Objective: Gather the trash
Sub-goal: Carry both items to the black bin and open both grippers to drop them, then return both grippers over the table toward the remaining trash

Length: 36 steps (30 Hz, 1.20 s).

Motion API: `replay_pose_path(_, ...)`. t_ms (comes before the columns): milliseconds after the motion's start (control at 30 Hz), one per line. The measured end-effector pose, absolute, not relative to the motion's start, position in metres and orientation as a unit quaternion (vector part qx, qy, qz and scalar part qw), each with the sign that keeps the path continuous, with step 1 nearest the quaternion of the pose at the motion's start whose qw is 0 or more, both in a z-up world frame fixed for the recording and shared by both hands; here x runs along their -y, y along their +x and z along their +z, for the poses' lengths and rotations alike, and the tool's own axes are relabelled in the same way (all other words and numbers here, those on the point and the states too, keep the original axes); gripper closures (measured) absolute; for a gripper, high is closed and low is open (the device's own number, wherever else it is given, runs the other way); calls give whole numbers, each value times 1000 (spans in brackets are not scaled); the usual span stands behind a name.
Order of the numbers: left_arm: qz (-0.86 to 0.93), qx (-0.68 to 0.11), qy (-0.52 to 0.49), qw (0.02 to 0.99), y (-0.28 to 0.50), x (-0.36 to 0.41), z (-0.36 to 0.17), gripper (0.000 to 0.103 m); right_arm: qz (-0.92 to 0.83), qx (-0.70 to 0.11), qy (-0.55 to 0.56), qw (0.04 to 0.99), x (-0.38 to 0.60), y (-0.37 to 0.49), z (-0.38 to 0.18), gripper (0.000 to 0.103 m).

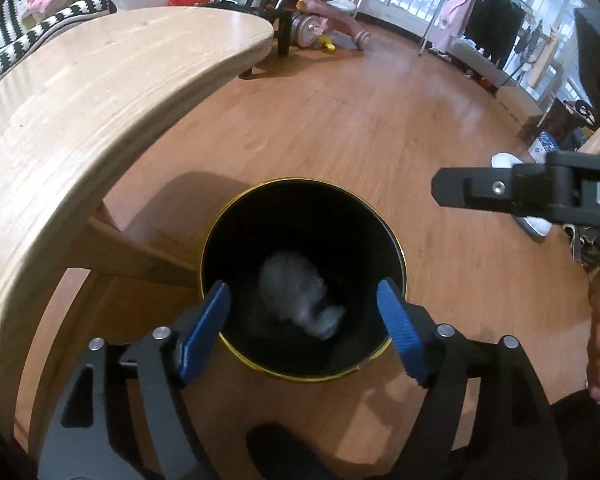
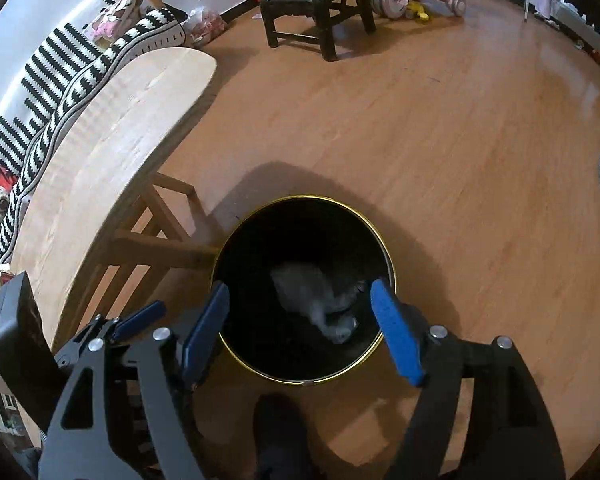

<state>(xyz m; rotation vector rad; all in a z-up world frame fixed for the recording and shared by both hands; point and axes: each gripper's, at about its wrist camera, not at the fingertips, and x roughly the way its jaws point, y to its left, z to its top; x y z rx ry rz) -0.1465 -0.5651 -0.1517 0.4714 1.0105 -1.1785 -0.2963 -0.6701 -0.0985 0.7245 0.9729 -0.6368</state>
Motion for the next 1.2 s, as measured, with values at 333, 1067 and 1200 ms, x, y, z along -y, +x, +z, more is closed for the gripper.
replay_pose_path(333,-532,-422,200,706,-145,516,-100,13,-284,-408,287,819,638,-285,-52,27)
replay_pose_path(1067,-317,-360,90,873,-53,181,24,8,-49,-397,105,910,361,-100,28,19)
replay_pose_path(1200,-254,-365,57,894,-25,114,25,8,2,-391,100,915,309,-61,32,19)
